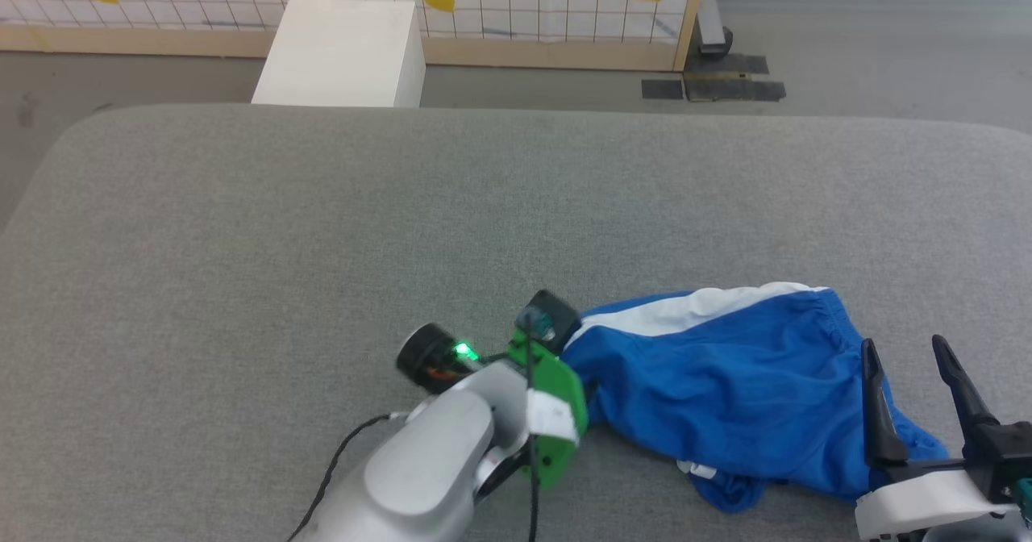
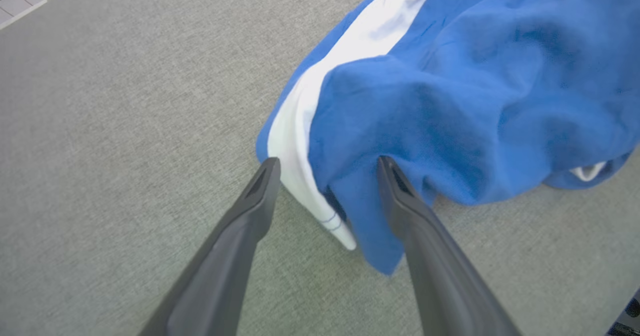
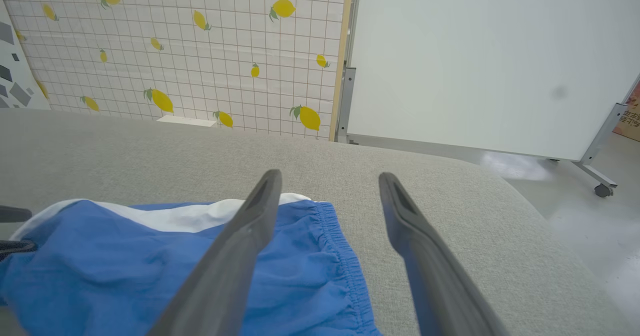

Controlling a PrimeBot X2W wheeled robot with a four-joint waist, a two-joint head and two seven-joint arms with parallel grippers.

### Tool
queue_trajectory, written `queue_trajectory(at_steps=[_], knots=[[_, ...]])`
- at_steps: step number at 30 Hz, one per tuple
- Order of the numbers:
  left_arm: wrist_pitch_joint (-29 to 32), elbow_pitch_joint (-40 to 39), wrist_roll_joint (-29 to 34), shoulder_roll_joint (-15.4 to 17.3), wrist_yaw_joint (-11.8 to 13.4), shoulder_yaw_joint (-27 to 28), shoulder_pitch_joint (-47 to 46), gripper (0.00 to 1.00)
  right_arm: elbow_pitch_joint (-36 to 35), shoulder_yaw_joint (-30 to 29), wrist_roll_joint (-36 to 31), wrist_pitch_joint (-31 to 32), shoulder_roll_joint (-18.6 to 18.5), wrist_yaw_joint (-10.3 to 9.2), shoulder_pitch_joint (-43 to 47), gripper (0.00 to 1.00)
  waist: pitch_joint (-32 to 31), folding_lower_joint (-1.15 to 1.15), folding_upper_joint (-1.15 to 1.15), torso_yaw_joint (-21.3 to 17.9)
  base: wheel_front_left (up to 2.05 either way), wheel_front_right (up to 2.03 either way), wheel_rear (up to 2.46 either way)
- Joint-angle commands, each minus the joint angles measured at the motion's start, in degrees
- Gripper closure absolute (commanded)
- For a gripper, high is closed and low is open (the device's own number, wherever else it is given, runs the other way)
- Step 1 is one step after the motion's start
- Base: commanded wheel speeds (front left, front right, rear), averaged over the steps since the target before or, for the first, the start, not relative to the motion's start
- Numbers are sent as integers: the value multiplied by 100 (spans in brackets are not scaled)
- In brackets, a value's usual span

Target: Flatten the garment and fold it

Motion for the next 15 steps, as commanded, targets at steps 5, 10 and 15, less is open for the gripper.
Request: queue_trajectory(at_steps=[5,10,15], knots=[[687,-262,-853,467,-36,-889,-793,0,107,18,13,-58,10,-9,-215,0,230,0,0,-28,0,0,0],[977,-287,-1535,847,-36,-1421,-1131,0,148,58,76,-60,11,-9,-240,0,281,0,0,-96,0,0,0],[1173,-342,-1943,1143,-37,-1996,-1347,0,140,-4,88,-60,11,-9,-250,0,385,0,0,-121,0,0,0]])
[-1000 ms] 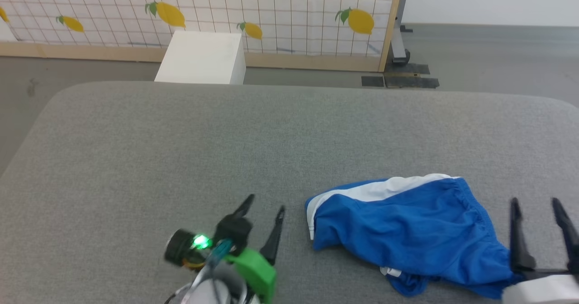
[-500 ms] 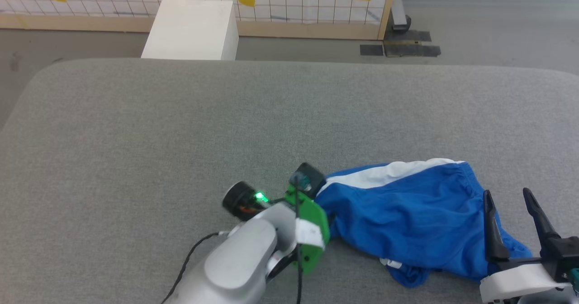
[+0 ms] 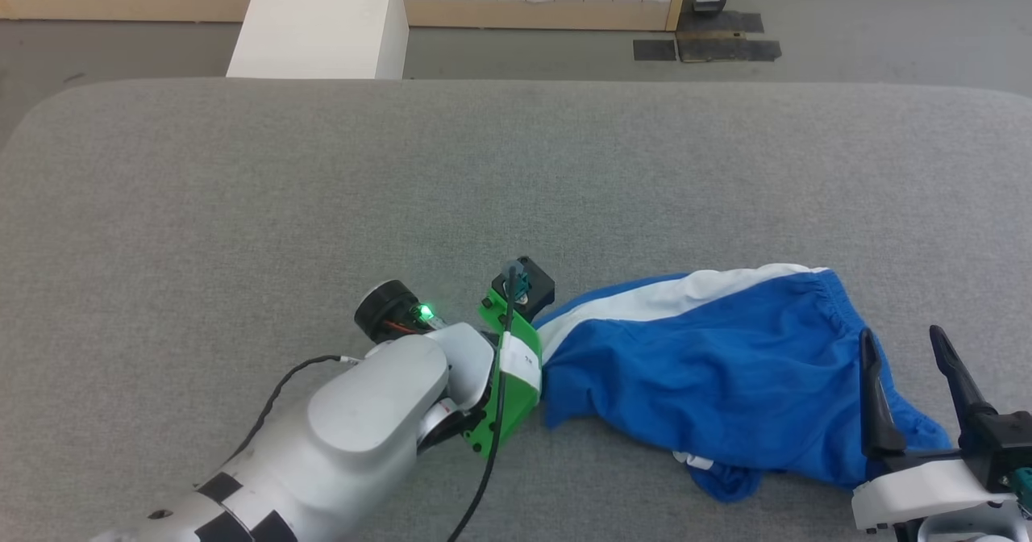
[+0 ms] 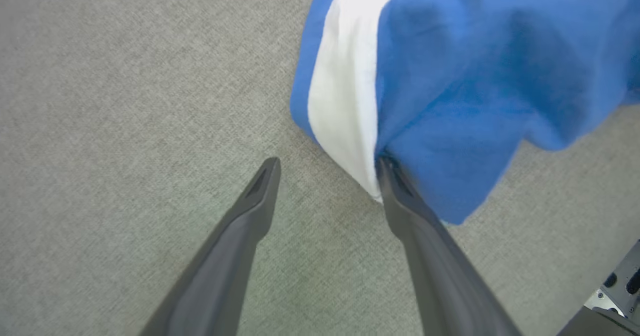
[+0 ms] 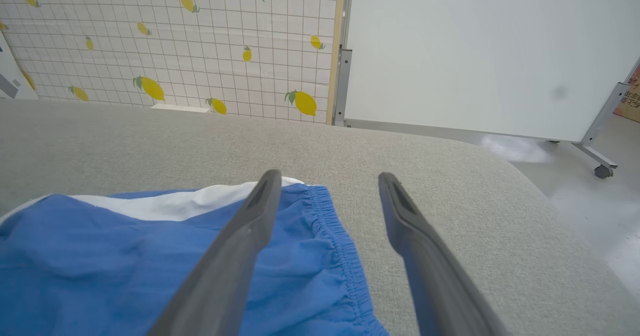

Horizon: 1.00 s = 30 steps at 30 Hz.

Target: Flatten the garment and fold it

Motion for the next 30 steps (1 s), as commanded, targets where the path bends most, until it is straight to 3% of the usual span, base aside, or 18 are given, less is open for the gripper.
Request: queue_trajectory(at_steps=[1,9,10,11,17,23,30], knots=[[10,32,-99,73,-14,-98,-139,0,2,7,30,-29,7,-9,-89,0,65,0,0,-30,0,0,0],[82,527,-441,37,-14,-720,-325,0,27,149,33,-30,7,-9,-303,0,292,0,0,-188,0,0,0],[58,563,-468,24,-14,-761,-319,15,29,151,38,-30,7,-9,-315,0,304,0,0,-203,0,0,0],[2,597,-512,7,-14,-796,-306,100,31,144,39,-30,7,-9,-318,0,311,0,0,-215,0,0,0],[-391,468,-516,115,-14,-905,-335,100,88,44,62,-30,7,-9,-176,0,137,0,0,-104,0,0,0],[-1191,639,-362,668,17,-739,-575,100,126,102,93,-30,7,-9,-44,0,-154,0,0,121,0,0,0],[-1048,944,-682,1211,19,-554,-431,100,151,266,93,-30,7,-9,-42,0,-124,0,0,263,0,0,0]])
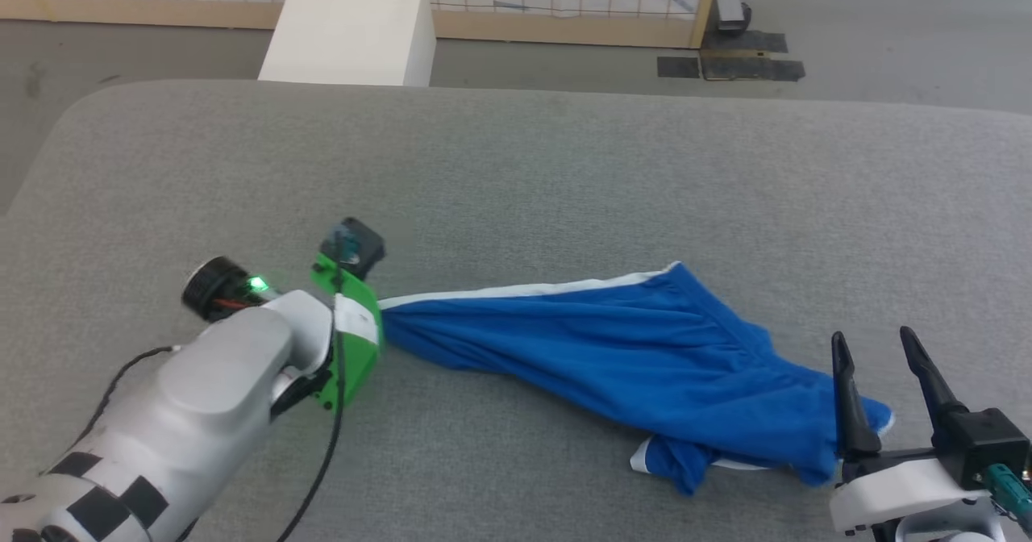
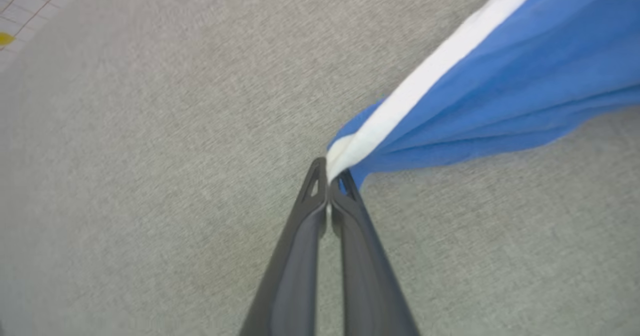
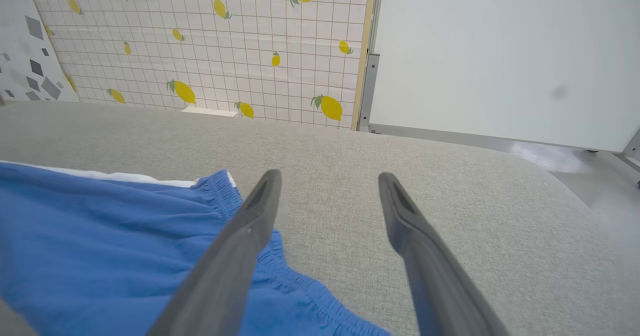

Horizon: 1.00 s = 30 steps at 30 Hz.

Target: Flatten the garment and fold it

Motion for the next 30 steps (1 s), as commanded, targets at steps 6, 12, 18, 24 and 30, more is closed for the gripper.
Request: queue_trajectory(at_steps=[6,12,18,24,30], knots=[[13,425,-297,-53,37,34,359,95,48,153,15,-28,-1,-9,-57,0,63,0,0,-20,0,0,0],[-1341,242,48,-152,524,122,579,0,28,171,-68,-28,-1,-9,-64,0,-203,0,0,46,0,0,0],[-2689,-738,397,112,1634,322,1170,0,-117,176,-291,-28,-1,-9,-408,0,-351,0,0,192,0,0,0],[-3154,-2075,495,415,2742,1285,1736,0,272,625,-388,179,-282,-9,-1182,0,-326,0,0,369,0,0,0],[-3162,-3451,1153,504,3333,2841,2789,0,1112,2018,46,1538,-1134,-9,-2422,0,-291,0,0,431,0,0,0]])
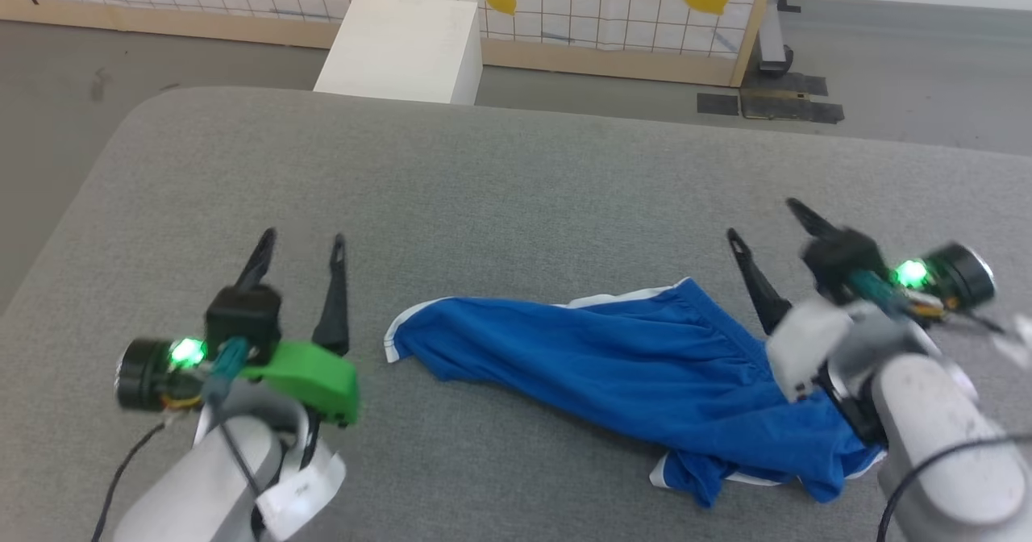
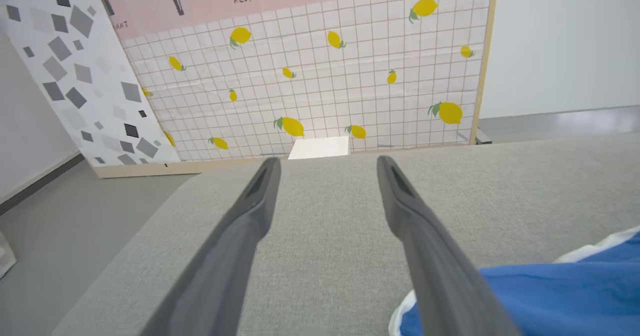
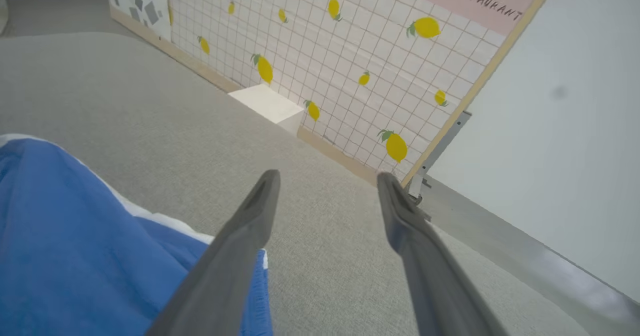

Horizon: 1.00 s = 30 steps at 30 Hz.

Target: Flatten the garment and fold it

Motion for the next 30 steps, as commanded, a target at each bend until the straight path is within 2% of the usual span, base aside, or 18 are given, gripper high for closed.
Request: queue_trajectory(at_steps=[1,5,7,11,15,21,25,30], knots=[[-20,-103,138,-14,55,188,271,0,166,287,176,359,-170,-9,-267,0,0,0,0,20,0,0,0],[-20,-332,478,-108,1,804,790,0,568,1785,1206,2038,-855,-9,-1150,0,-3,0,0,81,0,0,0],[-21,-356,670,-190,-113,1036,920,0,661,2464,1801,2917,-1199,-9,-1684,0,30,0,0,129,0,0,0],[-21,-376,948,-443,-303,1266,1024,0,662,3576,2979,4252,-1545,-9,-2505,0,133,0,0,251,0,0,0],[-21,-337,1170,-746,-531,1452,964,0,699,4174,4004,5046,-1648,-9,-3128,0,316,0,0,424,0,0,0],[-21,-245,1469,-1171,-863,1705,814,0,1272,4752,4446,5434,-1788,-9,-3629,0,638,0,0,725,0,0,0],[-21,-186,1642,-1391,-1046,1907,785,0,1753,4813,4662,5182,-1719,-9,-3623,0,842,0,0,853,0,0,0],[-21,-111,1851,-1627,-1249,2111,776,0,2010,4934,4922,4684,-1504,-9,-3528,0,1042,0,0,879,0,0,0]])
